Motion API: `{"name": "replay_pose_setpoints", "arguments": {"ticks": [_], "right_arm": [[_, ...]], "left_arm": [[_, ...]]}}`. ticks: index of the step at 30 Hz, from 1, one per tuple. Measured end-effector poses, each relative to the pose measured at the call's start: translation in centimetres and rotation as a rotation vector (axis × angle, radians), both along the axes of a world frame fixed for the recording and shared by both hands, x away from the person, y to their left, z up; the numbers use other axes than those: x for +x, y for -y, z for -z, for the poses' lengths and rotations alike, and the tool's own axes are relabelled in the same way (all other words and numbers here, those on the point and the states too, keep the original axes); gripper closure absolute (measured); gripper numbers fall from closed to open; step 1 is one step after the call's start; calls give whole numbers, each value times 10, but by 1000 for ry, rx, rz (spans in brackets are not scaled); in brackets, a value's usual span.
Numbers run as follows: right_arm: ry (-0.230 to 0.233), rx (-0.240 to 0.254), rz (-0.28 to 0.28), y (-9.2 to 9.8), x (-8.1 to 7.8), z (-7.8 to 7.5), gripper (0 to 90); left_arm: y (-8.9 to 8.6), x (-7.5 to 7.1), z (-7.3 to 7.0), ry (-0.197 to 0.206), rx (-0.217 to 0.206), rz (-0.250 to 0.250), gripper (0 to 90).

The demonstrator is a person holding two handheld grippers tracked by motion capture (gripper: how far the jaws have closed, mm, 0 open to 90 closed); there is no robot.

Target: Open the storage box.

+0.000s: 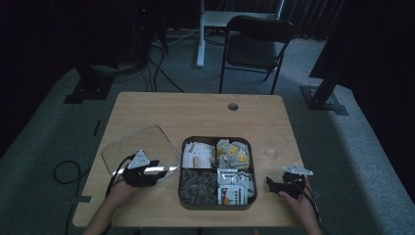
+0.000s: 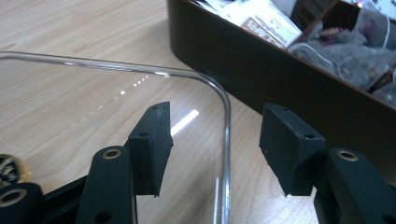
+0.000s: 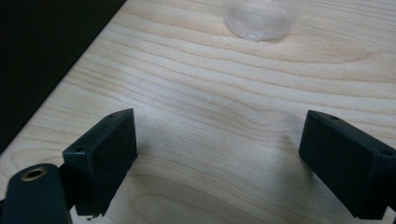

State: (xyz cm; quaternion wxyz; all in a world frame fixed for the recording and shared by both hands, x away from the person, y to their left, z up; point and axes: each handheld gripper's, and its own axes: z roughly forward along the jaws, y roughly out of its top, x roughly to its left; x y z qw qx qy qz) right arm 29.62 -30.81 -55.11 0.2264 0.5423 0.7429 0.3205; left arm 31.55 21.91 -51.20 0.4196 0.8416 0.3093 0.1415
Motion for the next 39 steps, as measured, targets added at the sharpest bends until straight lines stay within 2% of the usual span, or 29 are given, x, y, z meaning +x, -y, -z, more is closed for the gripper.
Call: {"name": "replay_pose_setpoints", "arguments": {"ticks": [1, 13, 14, 15, 16, 18, 22, 26, 31, 33, 34, 37, 39], "right_arm": [[0, 0, 0, 0, 0, 0, 107], [0, 0, 0, 0, 0, 0, 107], [0, 0, 0, 0, 0, 0, 107], [0, 0, 0, 0, 0, 0, 107], [0, 0, 0, 0, 0, 0, 107], [0, 0, 0, 0, 0, 0, 107], [0, 0, 0, 0, 0, 0, 107], [0, 0, 0, 0, 0, 0, 107], [0, 0, 0, 0, 0, 0, 108], [0, 0, 0, 0, 0, 0, 107], [-1, 0, 0, 0, 0, 0, 108], [-1, 0, -1, 0, 0, 0, 107], [-1, 0, -1, 0, 0, 0, 107]], "left_arm": [[1, -1, 1, -12, -11, 9, 440], [16, -16, 16, -21, 20, 79, 439], [16, -16, 16, -21, 20, 79, 439], [17, -18, 16, -26, 3, 97, 439], [17, -19, 16, -27, 2, 101, 392], [20, -20, 16, -47, 14, 111, 366], [24, -25, 19, -57, 38, 130, 295], [27, -31, 22, -76, 30, 169, 237], [29, -35, 24, -83, 20, 185, 155], [30, -38, 26, -67, 38, 192, 154], [31, -40, 28, -76, 44, 198, 95], [32, -43, 31, -80, 56, 205, 80], [33, -43, 31, -88, 60, 208, 4]]}}
